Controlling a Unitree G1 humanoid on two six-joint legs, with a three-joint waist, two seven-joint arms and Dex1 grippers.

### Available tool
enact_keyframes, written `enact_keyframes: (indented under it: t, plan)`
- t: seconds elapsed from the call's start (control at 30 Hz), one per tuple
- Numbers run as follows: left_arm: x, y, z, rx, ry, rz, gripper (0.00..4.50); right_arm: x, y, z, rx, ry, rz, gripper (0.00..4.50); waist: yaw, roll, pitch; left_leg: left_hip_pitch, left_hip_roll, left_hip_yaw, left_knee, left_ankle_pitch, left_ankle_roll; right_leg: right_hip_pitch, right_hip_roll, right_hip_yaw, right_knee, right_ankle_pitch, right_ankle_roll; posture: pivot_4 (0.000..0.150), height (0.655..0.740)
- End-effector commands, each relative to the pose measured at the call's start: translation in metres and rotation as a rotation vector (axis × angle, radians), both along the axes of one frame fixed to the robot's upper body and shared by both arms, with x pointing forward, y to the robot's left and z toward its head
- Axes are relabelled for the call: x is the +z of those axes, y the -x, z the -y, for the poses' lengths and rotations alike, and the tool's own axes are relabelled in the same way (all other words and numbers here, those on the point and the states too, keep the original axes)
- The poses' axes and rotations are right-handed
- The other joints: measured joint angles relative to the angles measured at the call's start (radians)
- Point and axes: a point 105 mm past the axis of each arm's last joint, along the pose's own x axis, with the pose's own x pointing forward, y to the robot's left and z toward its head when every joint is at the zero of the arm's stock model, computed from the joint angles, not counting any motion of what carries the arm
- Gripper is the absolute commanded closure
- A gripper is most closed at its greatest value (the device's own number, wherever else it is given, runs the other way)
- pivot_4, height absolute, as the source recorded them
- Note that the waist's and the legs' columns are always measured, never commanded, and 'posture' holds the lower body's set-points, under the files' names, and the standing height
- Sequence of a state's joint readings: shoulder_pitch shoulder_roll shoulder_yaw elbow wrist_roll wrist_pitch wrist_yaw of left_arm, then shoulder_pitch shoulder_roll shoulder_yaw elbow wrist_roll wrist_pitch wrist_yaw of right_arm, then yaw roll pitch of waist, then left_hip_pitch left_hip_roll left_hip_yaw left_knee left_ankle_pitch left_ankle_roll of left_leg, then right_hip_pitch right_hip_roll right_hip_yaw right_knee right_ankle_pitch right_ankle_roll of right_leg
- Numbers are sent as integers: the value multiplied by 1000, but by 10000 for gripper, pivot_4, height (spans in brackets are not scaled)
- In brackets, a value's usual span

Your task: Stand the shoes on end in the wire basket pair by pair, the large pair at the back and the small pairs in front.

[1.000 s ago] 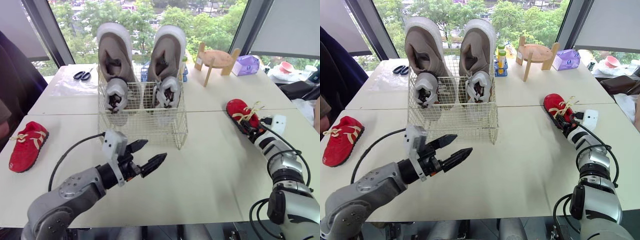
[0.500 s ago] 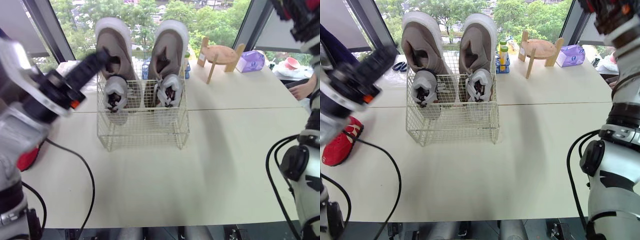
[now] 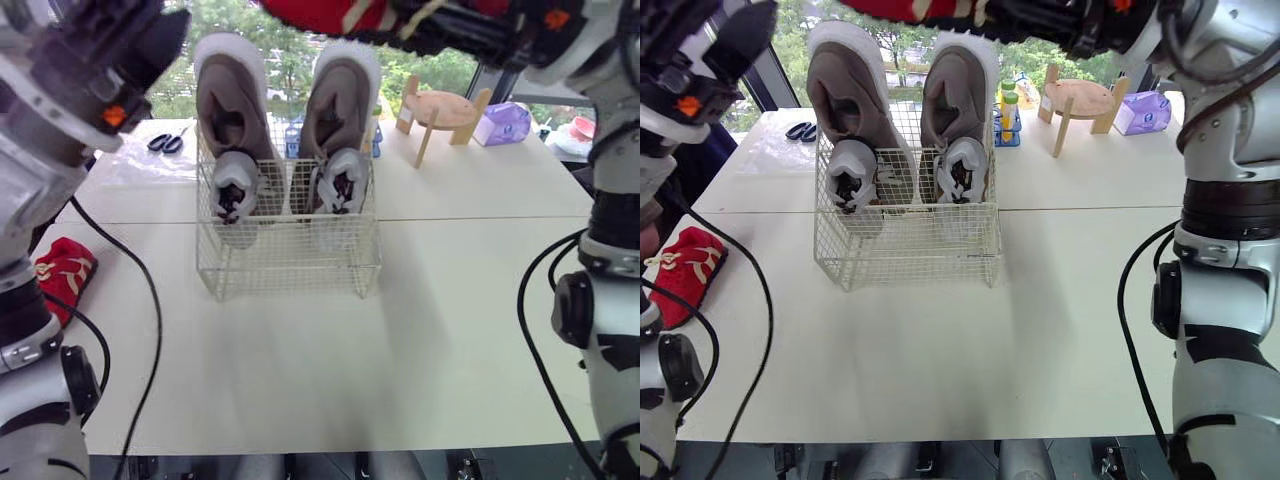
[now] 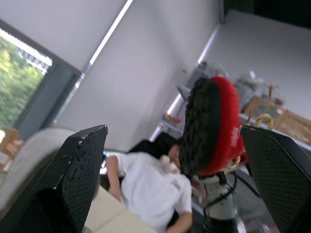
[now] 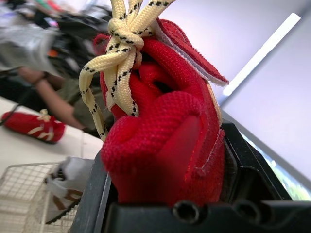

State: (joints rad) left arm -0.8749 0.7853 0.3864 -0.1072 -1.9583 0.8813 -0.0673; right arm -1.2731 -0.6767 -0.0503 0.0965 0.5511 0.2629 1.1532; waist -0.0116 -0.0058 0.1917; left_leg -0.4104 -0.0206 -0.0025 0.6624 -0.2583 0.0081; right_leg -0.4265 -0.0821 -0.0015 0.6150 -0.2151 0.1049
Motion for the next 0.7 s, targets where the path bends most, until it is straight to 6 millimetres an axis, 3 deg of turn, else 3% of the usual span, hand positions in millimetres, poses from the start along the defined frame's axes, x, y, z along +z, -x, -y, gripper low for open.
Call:
enact_keyframes:
  t: [0.03, 0.3, 0.7]
  plan:
    - [7, 9, 10, -70, -70, 35, 0, 7, 18, -7, 51, 8, 95, 29653, 1, 0, 0, 0, 0, 0, 0, 0, 0, 0, 0, 0, 0, 0, 0, 1500, 7400]
    - [7, 13, 22, -174, -141, 36, 0, -5, 11, -19, 48, 59, 122, 29653, 0, 0, 0, 0, 0, 0, 0, 1, -1, 0, 0, 0, 0, 0, 0, 1500, 7400]
    - [4, 15, 0, -80, -111, 54, 0, 15, -2, 4, 35, -135, 8, 29653, 1, 0, 0, 0, 0, 0, -1, 1, -3, -1, -2, 0, 1, 0, 0, 1500, 7400]
